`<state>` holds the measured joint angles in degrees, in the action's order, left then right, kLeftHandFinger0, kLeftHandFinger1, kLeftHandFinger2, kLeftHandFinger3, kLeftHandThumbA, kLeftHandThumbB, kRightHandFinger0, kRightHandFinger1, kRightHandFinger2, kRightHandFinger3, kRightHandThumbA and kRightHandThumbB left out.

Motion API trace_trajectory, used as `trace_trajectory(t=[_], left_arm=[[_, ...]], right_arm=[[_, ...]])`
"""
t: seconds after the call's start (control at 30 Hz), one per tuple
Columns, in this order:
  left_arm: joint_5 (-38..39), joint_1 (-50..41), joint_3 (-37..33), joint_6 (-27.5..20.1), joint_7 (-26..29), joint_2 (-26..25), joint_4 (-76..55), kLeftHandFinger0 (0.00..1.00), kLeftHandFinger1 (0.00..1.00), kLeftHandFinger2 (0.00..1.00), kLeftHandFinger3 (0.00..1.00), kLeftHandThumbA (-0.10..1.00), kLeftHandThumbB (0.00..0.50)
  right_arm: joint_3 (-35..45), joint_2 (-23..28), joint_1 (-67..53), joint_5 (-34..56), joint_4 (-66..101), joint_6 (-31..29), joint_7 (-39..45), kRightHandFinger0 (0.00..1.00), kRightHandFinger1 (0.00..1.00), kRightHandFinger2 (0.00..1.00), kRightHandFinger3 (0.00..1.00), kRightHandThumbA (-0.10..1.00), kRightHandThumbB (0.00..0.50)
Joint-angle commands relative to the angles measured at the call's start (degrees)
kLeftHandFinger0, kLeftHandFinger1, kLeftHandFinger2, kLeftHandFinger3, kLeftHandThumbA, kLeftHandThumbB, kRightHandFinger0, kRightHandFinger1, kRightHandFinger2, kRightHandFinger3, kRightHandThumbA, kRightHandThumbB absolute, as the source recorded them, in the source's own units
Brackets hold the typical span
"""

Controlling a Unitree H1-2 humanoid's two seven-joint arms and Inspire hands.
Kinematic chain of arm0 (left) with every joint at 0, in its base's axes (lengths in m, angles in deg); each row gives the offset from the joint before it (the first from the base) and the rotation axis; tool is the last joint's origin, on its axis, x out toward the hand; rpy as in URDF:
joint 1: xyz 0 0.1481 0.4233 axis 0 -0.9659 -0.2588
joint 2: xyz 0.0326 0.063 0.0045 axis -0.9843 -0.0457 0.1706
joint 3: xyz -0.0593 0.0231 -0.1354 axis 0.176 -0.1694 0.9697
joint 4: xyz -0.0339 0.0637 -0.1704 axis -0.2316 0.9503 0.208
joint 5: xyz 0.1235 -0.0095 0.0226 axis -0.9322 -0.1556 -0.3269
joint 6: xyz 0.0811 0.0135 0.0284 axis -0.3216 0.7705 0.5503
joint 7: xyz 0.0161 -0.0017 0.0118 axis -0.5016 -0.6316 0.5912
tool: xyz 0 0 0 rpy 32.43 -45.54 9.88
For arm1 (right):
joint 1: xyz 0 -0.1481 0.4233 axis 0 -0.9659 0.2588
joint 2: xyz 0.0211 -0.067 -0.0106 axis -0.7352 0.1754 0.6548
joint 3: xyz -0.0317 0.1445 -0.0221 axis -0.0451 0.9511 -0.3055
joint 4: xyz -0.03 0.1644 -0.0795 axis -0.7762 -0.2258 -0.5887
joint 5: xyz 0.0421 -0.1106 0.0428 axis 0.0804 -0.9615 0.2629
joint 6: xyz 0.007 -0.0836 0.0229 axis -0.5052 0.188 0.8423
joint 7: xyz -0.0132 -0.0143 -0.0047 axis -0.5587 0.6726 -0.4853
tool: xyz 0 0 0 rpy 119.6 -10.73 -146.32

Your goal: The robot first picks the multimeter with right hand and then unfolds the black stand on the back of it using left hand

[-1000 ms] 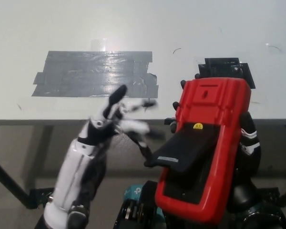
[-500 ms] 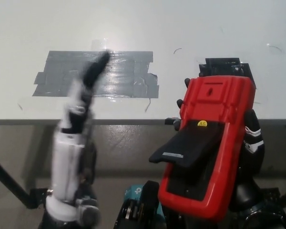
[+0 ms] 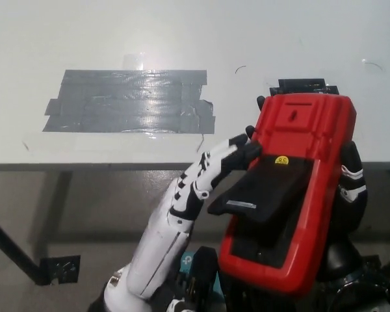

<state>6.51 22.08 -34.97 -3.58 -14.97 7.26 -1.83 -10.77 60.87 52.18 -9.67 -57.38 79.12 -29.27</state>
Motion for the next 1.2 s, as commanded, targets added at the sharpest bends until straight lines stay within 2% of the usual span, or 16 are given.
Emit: trace_trajectory(t=[0.0,0.17,0.23,0.27,0.33,0.4,0.5,0.53,0.7,0.8,0.97,1.03,1.07,1.1,1.13,1.17], left_arm=[[0.14,-1.87,-0.71,-1.47,0.89,-0.73,-1.24,1.0,0.79,0.85,1.0,1.0,0.5],[2.38,-2.58,0.81,-1.4,-1.09,0.15,-1.89,0.84,0.55,0.65,1.0,1.0,0.5],[-3.64,-1.76,1.25,-1.47,4.36,0.19,-2.88,0.55,0.16,0.47,1.0,1.0,0.458],[-3.26,-1.75,1.52,-1.47,4.35,0.74,-3.0,0.45,0.03,0.4,1.0,1.0,0.482],[-4.83,-1.37,1.14,-1.47,7.22,1.93,-3.22,0.24,0.0,0.14,1.0,1.0,0.471],[-2.75,-1.8,1.47,-1.47,5.18,2.91,-3.56,0.06,0.0,0.03,1.0,1.0,0.5],[-3.59,-0.69,1.43,-1.47,6.31,2.43,-3.55,0.08,0.0,0.05,1.0,1.0,0.469],[-4.88,-0.81,1.77,-1.47,6.94,2.72,-3.5,0.0,0.0,0.0,1.0,1.0,0.481],[-4.52,-0.1,3.13,-1.47,5.51,2.58,-3.85,0.0,0.0,0.05,1.0,1.0,0.5],[-5.37,0.71,3.81,-1.47,5.62,2.36,-3.89,0.0,0.0,0.13,1.0,1.0,0.482],[-3.9,1.5,4.92,-1.47,4.54,2.48,-4.29,0.0,0.0,0.0,1.0,1.0,0.5],[-0.53,2.43,4.51,-1.47,4.9,2.76,-4.24,0.02,0.0,0.05,1.0,1.0,0.5],[-0.79,3.25,3.98,-1.47,6.22,1.61,-4.15,0.48,0.48,0.54,1.0,1.0,0.5],[-3.91,4.15,4.46,-1.47,8.55,0.73,-4.56,1.0,0.83,0.82,1.0,1.0,0.5],[-9.2,3.71,5.72,-1.47,10.59,1.48,-5.44,1.0,1.0,1.0,1.0,1.0,0.5],[-17.2,3.57,5.42,-1.47,15.71,0.8,-5.88,1.0,1.0,1.0,1.0,1.0,0.471]], right_arm=[[0.17,-0.89,2.3,1.57,2.99,-2.63,0.89,0.0,0.0,0.23,0.61,-0.1,0.148],[0.21,-1.22,2.63,2.77,3.05,-2.8,0.23,0.0,0.13,0.57,0.71,-0.1,0.148],[0.23,-1.15,2.83,5.41,2.79,-2.22,-0.51,0.0,0.15,0.59,0.72,-0.1,0.15],[0.26,-1.15,2.97,5.56,2.74,-2.22,-0.72,0.0,0.15,0.59,0.72,-0.1,0.157],[0.26,-1.12,3.08,5.79,2.82,-2.2,-1.46,0.0,0.13,0.57,0.72,-0.1,0.156],[0.31,-1.01,3.22,5.89,2.92,-2.25,-1.91,0.0,0.13,0.57,0.76,-0.1,0.157],[0.5,-0.83,3.82,6.23,2.59,-2.33,-2.01,0.0,0.13,0.57,0.77,-0.1,0.158],[0.54,-0.94,3.84,6.5,2.48,-2.4,-2.24,0.0,0.14,0.58,0.77,-0.1,0.163],[0.74,-0.81,4.26,5.92,2.28,-2.75,-2.61,0.0,0.11,0.54,0.78,-0.1,0.159],[1.03,-0.75,4.67,5.61,2.25,-3.03,-2.74,0.0,0.13,0.57,0.8,-0.1,0.148],[1.09,-0.87,4.92,5.34,1.98,-3.43,-1.73,0.0,0.2,0.66,0.81,-0.1,0.138],[1.1,-1.09,4.85,5.91,1.94,-3.58,-2.14,0.0,0.23,0.68,0.82,-0.1,0.151],[1.04,-0.9,4.9,5.55,1.96,-3.5,-2.09,0.0,0.23,0.68,0.82,-0.1,0.146],[1.01,-0.69,5.0,5.01,1.99,-3.48,-1.99,0.0,0.23,0.68,0.82,-0.1,0.145],[1.1,-0.84,4.97,4.76,2.15,-3.65,-2.48,0.0,0.23,0.66,0.82,-0.1,0.146],[1.15,-1.02,4.95,4.3,2.34,-3.87,-2.77,0.0,0.23,0.66,0.82,-0.1,0.146]])
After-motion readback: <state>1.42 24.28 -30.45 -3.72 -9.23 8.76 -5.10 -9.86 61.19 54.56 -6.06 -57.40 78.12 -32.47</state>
